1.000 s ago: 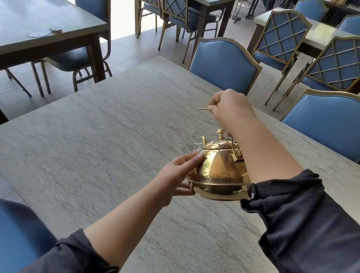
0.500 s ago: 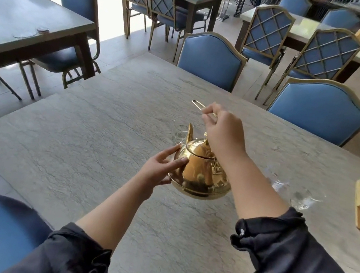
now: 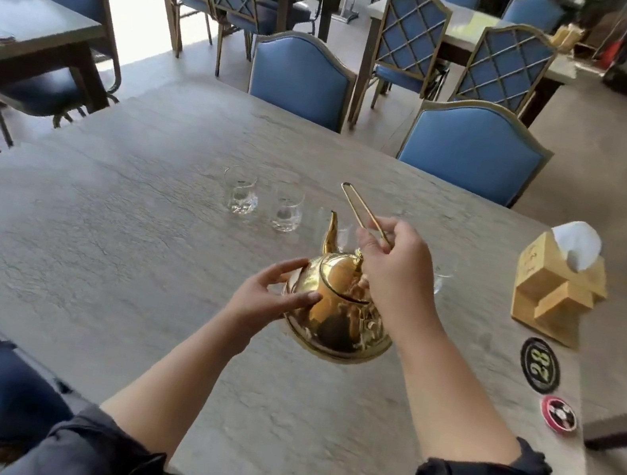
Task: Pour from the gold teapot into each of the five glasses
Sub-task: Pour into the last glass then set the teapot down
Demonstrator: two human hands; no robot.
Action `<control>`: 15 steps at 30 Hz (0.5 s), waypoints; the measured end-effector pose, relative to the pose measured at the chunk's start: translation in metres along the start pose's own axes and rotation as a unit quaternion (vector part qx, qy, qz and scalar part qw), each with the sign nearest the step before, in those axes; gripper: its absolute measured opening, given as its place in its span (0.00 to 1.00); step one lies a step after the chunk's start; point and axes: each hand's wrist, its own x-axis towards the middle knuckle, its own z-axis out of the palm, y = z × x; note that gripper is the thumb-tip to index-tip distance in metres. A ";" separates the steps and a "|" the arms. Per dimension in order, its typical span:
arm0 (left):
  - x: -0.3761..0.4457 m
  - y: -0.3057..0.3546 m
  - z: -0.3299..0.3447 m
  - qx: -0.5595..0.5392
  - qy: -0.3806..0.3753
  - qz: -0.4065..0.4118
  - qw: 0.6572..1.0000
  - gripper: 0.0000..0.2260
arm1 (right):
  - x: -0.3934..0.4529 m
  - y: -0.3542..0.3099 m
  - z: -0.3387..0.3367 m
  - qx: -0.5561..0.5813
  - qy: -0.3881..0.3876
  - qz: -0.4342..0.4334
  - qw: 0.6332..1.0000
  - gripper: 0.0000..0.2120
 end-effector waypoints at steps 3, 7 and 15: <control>-0.002 -0.010 0.047 0.021 -0.020 0.007 1.000 0.37 | -0.016 0.026 -0.041 0.042 0.031 0.047 0.998 0.08; 0.003 -0.026 0.110 0.049 -0.052 -0.008 0.997 0.39 | -0.031 0.063 -0.086 0.100 0.074 0.100 0.987 0.06; 0.014 -0.058 0.195 0.035 -0.075 -0.042 0.996 0.40 | -0.054 0.118 -0.140 0.115 0.120 0.125 0.978 0.06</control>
